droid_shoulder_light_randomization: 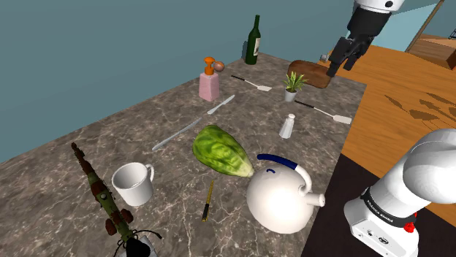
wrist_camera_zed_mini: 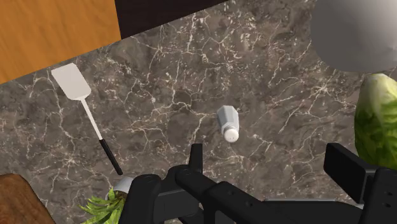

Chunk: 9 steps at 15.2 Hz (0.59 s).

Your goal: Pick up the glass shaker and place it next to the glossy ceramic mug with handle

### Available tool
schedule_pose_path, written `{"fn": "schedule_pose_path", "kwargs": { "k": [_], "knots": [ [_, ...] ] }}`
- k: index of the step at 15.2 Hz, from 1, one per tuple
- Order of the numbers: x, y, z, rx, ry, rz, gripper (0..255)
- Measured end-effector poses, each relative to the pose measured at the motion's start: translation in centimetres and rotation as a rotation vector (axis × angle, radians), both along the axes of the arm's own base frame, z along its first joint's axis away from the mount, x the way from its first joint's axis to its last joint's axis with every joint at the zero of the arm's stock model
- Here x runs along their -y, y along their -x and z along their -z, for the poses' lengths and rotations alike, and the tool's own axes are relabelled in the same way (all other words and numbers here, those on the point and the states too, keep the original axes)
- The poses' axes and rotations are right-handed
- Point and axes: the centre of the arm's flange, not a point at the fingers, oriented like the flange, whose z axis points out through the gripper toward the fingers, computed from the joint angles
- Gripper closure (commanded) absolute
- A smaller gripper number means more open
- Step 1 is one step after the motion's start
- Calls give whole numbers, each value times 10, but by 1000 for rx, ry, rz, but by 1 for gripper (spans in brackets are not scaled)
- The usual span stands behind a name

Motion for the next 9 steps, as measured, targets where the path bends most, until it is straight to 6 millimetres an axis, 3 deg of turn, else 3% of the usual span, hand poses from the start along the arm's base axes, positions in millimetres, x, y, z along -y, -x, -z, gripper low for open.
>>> {"fn": "schedule_pose_path", "kwargs": {
  "k": [1, 4, 9],
  "knots": [
    [0, 0, 0, 0, 0, 0, 0],
    [-4, -8, 24, 7, 9, 14, 0],
    [-9, -38, 81, 25, 31, 47, 0]
  ]
}}
